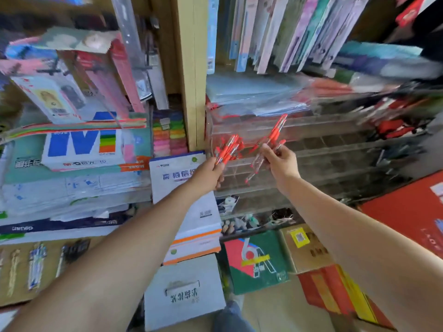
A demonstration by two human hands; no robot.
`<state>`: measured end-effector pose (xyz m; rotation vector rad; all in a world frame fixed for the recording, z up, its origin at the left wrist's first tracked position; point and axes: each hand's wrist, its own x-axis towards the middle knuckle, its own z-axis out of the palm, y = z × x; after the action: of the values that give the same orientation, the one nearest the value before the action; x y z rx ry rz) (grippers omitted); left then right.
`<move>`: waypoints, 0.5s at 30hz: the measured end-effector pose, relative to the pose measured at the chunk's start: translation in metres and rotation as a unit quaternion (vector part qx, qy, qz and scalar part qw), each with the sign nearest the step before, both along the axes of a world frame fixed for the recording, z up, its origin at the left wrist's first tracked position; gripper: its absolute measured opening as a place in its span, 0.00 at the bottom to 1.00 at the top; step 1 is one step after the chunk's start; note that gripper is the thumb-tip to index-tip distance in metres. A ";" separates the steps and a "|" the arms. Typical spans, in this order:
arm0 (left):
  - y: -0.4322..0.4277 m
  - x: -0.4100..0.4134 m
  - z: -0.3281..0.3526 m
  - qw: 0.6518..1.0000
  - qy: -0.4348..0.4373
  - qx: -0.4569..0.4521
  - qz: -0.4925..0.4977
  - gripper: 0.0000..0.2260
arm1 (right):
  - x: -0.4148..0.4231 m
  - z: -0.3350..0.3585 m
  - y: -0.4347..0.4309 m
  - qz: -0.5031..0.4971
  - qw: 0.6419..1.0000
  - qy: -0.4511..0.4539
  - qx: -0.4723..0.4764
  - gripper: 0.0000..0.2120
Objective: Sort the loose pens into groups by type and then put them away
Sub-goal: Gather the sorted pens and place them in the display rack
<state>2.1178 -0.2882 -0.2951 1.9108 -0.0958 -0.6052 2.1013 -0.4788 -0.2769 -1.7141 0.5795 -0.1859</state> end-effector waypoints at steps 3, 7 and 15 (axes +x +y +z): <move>-0.013 0.003 -0.005 1.000 -0.006 0.022 0.020 0.08 | 0.014 -0.003 -0.014 -0.018 1.000 -0.006 0.022 0.11; -0.020 0.006 -0.011 0.998 -0.017 0.050 0.032 0.10 | 0.021 -0.015 -0.021 -0.068 0.996 -0.004 0.062 0.12; -0.025 0.011 -0.014 0.997 -0.040 0.044 0.051 0.08 | 0.039 -0.017 -0.023 -0.129 0.979 -0.044 0.151 0.08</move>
<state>2.1286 -0.3132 -0.3091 2.0113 -0.0226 -0.4716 2.1400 -0.5014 -0.2940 -1.3285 0.7251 -0.3399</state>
